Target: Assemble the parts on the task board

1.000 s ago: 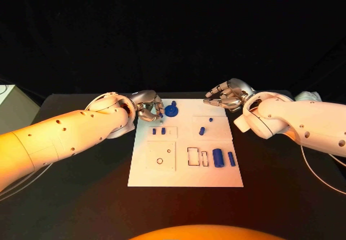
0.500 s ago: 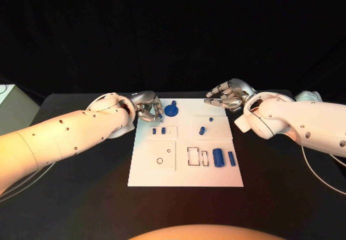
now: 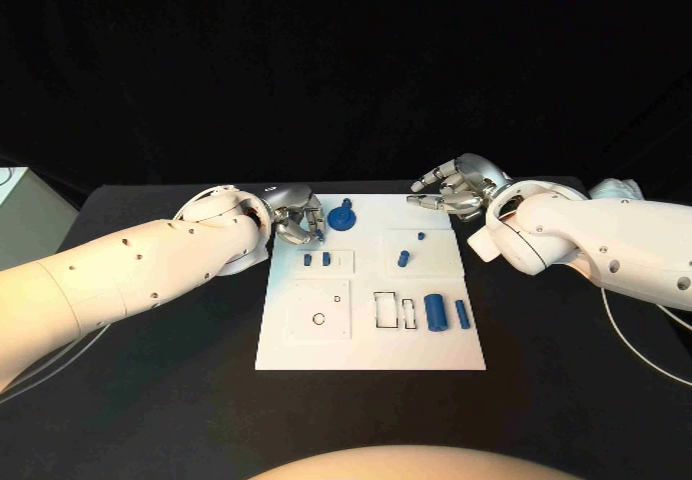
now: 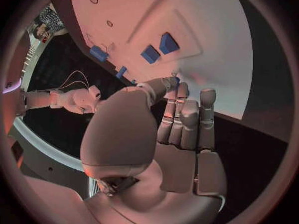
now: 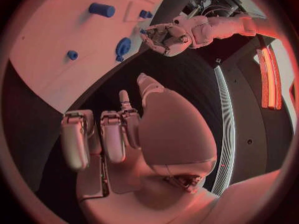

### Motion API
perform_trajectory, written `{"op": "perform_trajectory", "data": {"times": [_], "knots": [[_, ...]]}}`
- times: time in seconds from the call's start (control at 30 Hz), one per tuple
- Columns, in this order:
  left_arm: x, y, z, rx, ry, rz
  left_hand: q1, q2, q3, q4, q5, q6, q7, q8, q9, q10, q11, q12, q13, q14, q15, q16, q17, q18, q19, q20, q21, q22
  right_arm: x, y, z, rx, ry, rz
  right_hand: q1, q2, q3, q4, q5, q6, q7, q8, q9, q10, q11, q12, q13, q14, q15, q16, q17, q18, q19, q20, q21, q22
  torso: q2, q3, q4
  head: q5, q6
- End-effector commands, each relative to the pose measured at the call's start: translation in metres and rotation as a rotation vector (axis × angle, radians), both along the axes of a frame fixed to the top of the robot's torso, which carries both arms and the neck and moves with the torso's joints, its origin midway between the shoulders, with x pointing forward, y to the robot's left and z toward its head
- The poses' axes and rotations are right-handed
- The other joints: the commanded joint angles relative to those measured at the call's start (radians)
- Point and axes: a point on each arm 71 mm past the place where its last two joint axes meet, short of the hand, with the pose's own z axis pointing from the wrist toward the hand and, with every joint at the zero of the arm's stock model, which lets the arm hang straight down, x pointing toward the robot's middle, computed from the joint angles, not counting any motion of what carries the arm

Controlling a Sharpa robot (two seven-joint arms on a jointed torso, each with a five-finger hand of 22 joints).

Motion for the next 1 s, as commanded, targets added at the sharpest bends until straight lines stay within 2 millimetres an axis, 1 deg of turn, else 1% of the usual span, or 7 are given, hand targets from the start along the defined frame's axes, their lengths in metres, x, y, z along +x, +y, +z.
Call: {"op": "perform_trajectory", "data": {"times": [0.03,0.3,0.5,0.93,1.0], "knots": [[-0.0018,-0.0030,-0.0023,0.022,0.025,-0.018,-0.010,-0.001,-0.001,-0.006,0.000,0.004,0.000,-0.003,0.002,0.010,0.000,-0.005,0.002,0.009,0.000,0.002,0.001,-0.002,0.002,0.000,0.005,0.001,-0.0003,0.0017,0.0001,-0.003,-0.007,0.017,-0.001,0.007,0.003,0.000,0.005,0.008,0.000,0.003,-0.001,-0.001,0.000,0.000,0.150,0.089,0.003,-0.005,0.200,0.010,0.075,0.002,-0.005,0.221,-0.001,-0.0007,0.0012,0.000,-0.001],[-0.0030,-0.0043,-0.0026,0.020,0.030,-0.023,-0.010,-0.001,-0.002,-0.008,-0.001,0.006,-0.001,-0.003,0.002,0.012,-0.001,-0.005,0.002,0.011,-0.001,0.003,0.004,-0.002,0.005,0.000,0.007,0.004,-0.0003,0.0019,-0.0001,-0.003,-0.006,0.017,-0.001,0.007,0.003,0.000,0.005,0.008,0.000,0.003,-0.001,-0.001,0.000,0.000,0.150,0.089,0.003,-0.005,0.200,0.010,0.075,0.002,-0.005,0.221,0.001,-0.0006,0.0003,0.000,-0.001],[-0.0029,-0.0049,-0.0034,0.025,0.036,-0.022,-0.010,-0.001,-0.002,-0.008,-0.001,0.007,-0.001,-0.003,0.003,0.014,-0.001,-0.005,0.003,0.012,-0.001,0.004,0.005,-0.003,0.005,0.000,0.007,0.004,-0.0003,0.0020,-0.0002,-0.003,-0.006,0.017,-0.001,0.007,0.003,0.000,0.005,0.008,0.000,0.003,-0.001,-0.001,0.000,0.000,0.150,0.089,0.003,-0.005,0.200,0.010,0.075,0.002,-0.005,0.221,0.000,-0.0006,0.0008,0.000,-0.001],[-0.0039,-0.0097,-0.0078,0.039,0.052,-0.032,-0.011,-0.001,-0.003,-0.009,-0.002,0.009,-0.002,-0.003,0.003,0.016,-0.002,-0.006,0.004,0.014,-0.002,0.005,0.009,-0.003,0.007,0.000,0.008,0.006,-0.0008,0.0023,-0.0002,-0.003,-0.006,0.018,-0.001,0.007,0.003,0.000,0.005,0.008,0.000,0.003,-0.001,-0.001,0.000,0.000,0.150,0.089,0.003,-0.005,0.200,0.010,0.075,0.002,-0.005,0.221,0.002,0.0003,-0.0011,-0.001,-0.003],[-0.0041,-0.0107,-0.0085,0.042,0.054,-0.033,-0.011,0.000,-0.004,-0.009,-0.003,0.010,-0.002,-0.003,0.003,0.018,-0.002,-0.005,0.004,0.015,-0.002,0.006,0.011,-0.003,0.006,0.000,0.007,0.005,-0.0009,0.0023,-0.0001,-0.003,-0.006,0.018,-0.001,0.007,0.003,0.000,0.005,0.008,0.000,0.003,-0.001,-0.001,0.000,0.000,0.150,0.089,0.003,-0.005,0.200,0.010,0.075,0.002,-0.005,0.221,0.002,0.0005,-0.0005,-0.003,-0.003]]}}
